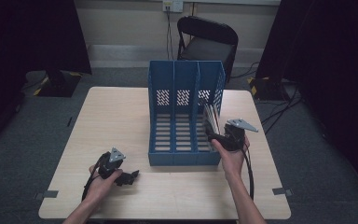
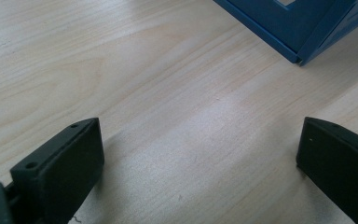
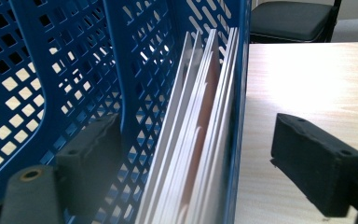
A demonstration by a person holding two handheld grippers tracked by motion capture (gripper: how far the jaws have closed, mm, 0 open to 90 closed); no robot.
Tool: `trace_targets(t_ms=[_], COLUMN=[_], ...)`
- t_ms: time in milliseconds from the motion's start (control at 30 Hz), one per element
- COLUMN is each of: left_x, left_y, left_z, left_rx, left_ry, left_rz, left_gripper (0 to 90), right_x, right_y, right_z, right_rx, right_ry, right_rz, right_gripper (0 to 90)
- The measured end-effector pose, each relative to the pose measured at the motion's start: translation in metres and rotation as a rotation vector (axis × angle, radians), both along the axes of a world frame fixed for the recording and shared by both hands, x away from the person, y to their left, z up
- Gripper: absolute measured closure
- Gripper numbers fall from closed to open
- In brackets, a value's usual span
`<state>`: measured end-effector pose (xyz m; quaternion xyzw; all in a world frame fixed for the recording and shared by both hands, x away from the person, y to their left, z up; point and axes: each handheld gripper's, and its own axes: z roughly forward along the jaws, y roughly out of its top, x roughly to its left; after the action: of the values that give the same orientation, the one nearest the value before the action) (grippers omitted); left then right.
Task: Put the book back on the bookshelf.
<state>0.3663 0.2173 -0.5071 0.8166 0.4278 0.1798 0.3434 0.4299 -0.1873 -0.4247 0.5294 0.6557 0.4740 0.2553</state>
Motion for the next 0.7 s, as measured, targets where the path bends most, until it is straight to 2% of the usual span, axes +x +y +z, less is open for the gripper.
trace_targets(t_ms=[100,167,467,533,700], left_x=[0.0,0.0,0.0,0.0,0.0], left_y=[0.0,0.0,0.0,0.0,0.0], left_z=[0.0,0.0,0.0,0.0,0.0], left_rx=[0.0,0.001,0.001,0.0,-0.001], left_ry=[0.0,0.0,0.0,0.0,0.001], left_rz=[0.0,-0.001,0.0,0.0,-0.001], left_gripper=[0.3,0.3,0.3,0.3,0.3], right_x=[-0.003,-0.004,-0.014,-0.016,-0.024], right_y=[-0.003,-0.004,-0.012,-0.014,-0.019], right_z=[0.002,0.003,0.007,0.008,0.007], right_rx=[-0.011,-0.016,0.009,0.016,0.004], right_ry=[0.008,0.015,0.03,0.046,0.042], right_rz=[0.002,0.015,0.06,0.069,0.088], right_gripper=[14.6,18.7,14.4,14.7,14.6])
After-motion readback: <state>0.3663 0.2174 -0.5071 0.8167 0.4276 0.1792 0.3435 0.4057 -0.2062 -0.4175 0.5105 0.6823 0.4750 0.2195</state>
